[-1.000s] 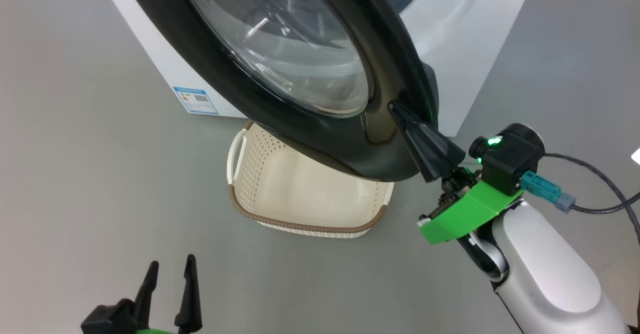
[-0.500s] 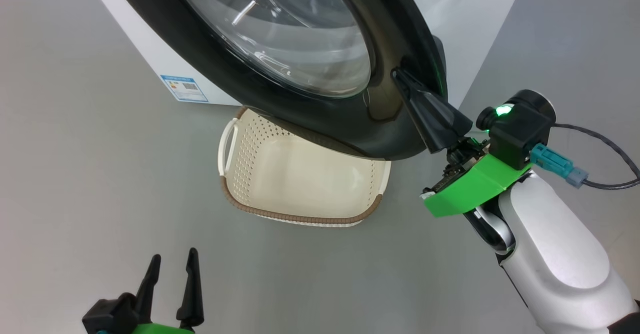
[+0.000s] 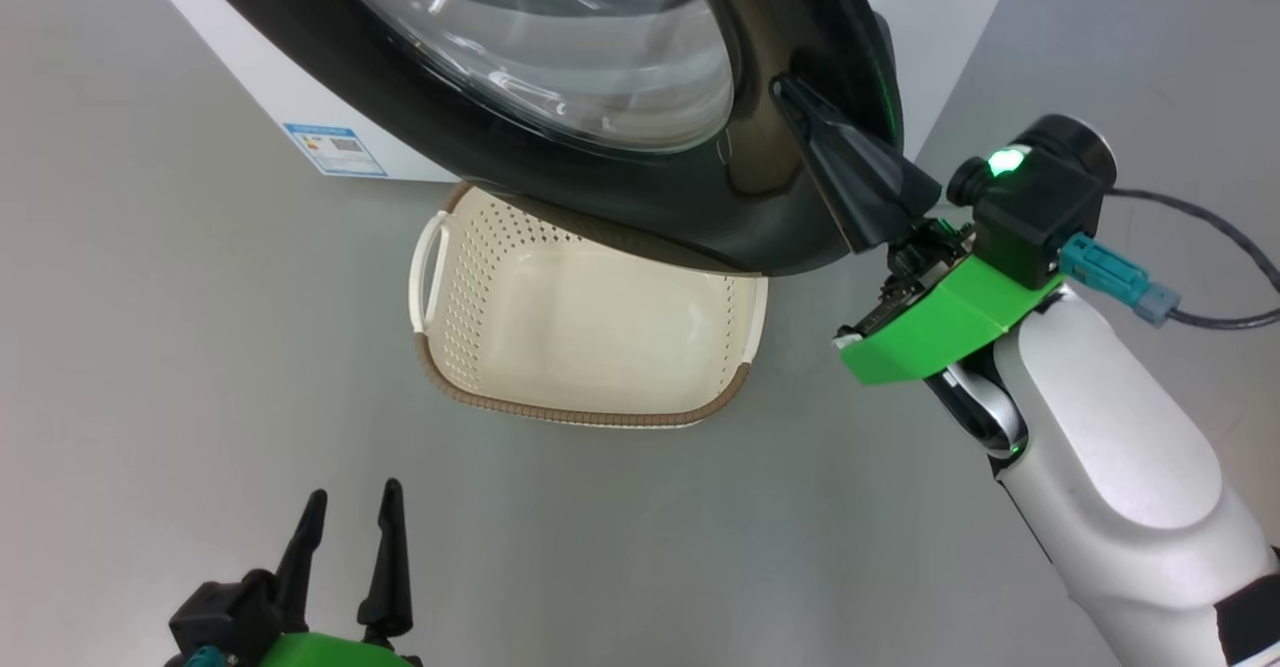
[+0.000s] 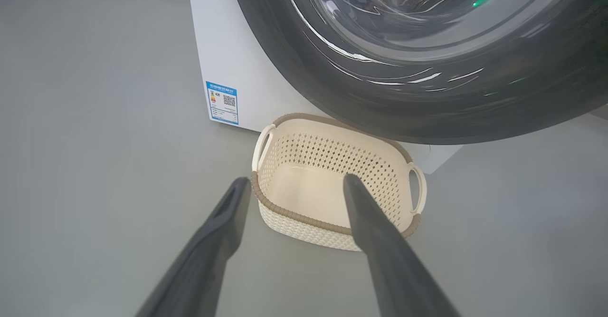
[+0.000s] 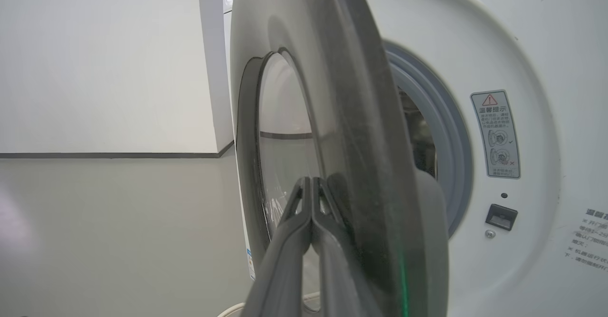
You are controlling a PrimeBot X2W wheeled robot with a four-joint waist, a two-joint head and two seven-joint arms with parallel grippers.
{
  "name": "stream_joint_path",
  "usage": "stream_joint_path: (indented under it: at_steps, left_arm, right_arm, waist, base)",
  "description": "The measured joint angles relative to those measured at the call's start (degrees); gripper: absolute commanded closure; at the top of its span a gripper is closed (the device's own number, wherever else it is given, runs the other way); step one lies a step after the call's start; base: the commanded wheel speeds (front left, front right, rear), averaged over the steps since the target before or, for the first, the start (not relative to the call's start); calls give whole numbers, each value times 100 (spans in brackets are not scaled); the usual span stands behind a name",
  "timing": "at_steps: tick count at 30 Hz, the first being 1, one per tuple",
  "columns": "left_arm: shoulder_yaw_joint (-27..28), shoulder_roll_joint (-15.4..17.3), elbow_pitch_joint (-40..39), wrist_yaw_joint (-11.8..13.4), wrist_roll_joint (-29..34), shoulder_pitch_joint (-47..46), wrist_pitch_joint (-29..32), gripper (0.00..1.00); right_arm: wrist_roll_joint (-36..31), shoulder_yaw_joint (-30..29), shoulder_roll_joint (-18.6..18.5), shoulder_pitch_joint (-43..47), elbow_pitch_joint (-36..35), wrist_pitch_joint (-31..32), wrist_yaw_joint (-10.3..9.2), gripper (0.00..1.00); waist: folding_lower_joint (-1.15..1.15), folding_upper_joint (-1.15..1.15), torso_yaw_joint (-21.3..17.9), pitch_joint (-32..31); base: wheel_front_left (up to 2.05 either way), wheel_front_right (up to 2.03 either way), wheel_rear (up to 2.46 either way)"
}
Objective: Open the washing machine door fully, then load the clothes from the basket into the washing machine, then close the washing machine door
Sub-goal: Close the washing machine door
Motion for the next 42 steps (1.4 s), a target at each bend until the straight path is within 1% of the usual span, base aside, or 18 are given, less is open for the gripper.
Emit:
stream_joint_path:
  at_steps: [15,22,28,42]
  left_arm:
    - [125,-1,-24,-93,103,-16,0,0]
    - [185,-2,-19,-126,162,-120,-1,0]
    - [248,-3,-20,-143,202,-133,0,0]
    - [192,-5,-23,-196,212,-133,0,0]
  right_arm:
    - [-33,62,-16,-559,109,-1,0,100]
    - [-44,9,-32,-681,246,-1,0,100]
    - [-183,8,-38,-906,331,-1,0,100]
    - [-226,122,-257,-1544,616,-1,0,100]
  waist:
    - [0,0,-159,245]
    - [0,0,-96,320]
    - [0,0,-68,407]
    - [0,0,-56,551]
  base:
    - [0,0,0]
    - [0,0,0]
    - [0,0,0]
    - [0,0,0]
